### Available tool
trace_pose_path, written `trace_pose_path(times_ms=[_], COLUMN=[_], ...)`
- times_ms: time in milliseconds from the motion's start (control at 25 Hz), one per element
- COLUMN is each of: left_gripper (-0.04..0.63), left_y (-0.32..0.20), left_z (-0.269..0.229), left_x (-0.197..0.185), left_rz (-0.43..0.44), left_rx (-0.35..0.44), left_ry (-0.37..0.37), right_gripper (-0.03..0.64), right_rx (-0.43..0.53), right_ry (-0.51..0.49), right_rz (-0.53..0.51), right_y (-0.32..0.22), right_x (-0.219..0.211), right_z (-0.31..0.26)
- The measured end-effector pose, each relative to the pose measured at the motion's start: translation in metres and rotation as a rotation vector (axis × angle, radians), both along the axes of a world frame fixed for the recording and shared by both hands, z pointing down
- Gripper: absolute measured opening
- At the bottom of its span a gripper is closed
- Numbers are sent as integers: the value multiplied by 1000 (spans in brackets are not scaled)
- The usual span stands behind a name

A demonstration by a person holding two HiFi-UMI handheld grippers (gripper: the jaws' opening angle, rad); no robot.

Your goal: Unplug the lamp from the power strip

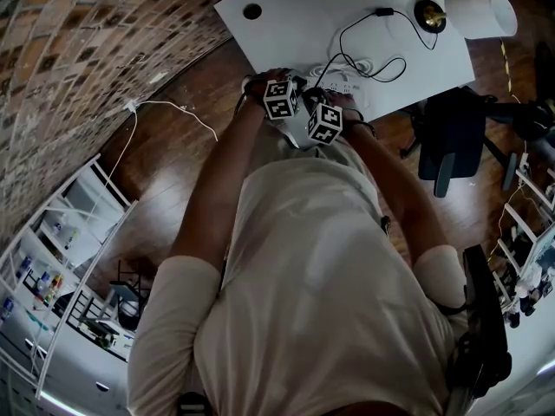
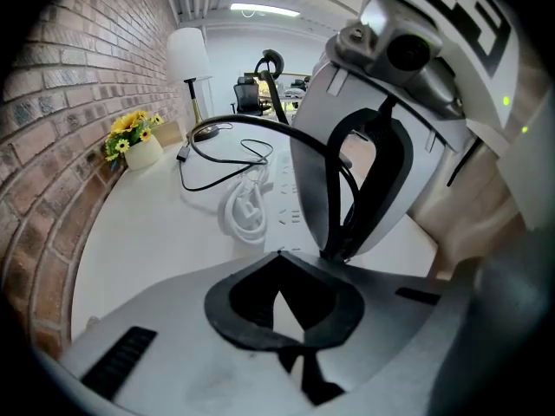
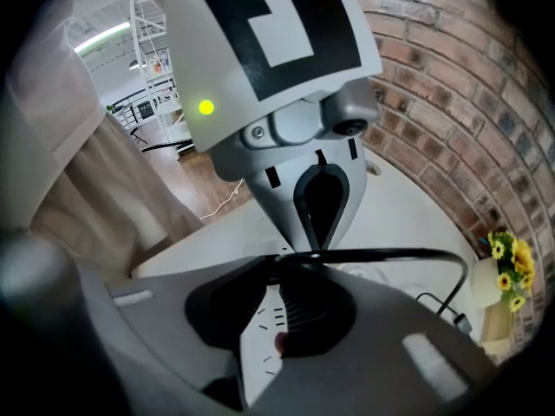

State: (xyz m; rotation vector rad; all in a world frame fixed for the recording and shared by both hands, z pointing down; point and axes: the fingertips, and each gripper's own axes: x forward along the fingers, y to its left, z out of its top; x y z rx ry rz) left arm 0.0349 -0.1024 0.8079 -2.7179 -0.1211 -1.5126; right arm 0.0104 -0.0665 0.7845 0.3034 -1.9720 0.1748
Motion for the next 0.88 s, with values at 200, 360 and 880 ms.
trace_pose_path(times_ms=[200,360,880], left_gripper=[-6,-6,-6], left_y=[0,1,6], left_z=[1,1,3], left_x=[1,-1,1], left_rz=[-12,-4,-25], left_rx=[8,8,9], left_ry=[0,9,23], right_gripper=[44,44,46], right_rx=[-3,2,79], right_ry=[15,15,-19], right_rz=[-10,-2,-12], right_y=[1,0,7], right_x=[1,-1,3], right_z=[-1,-1,-2])
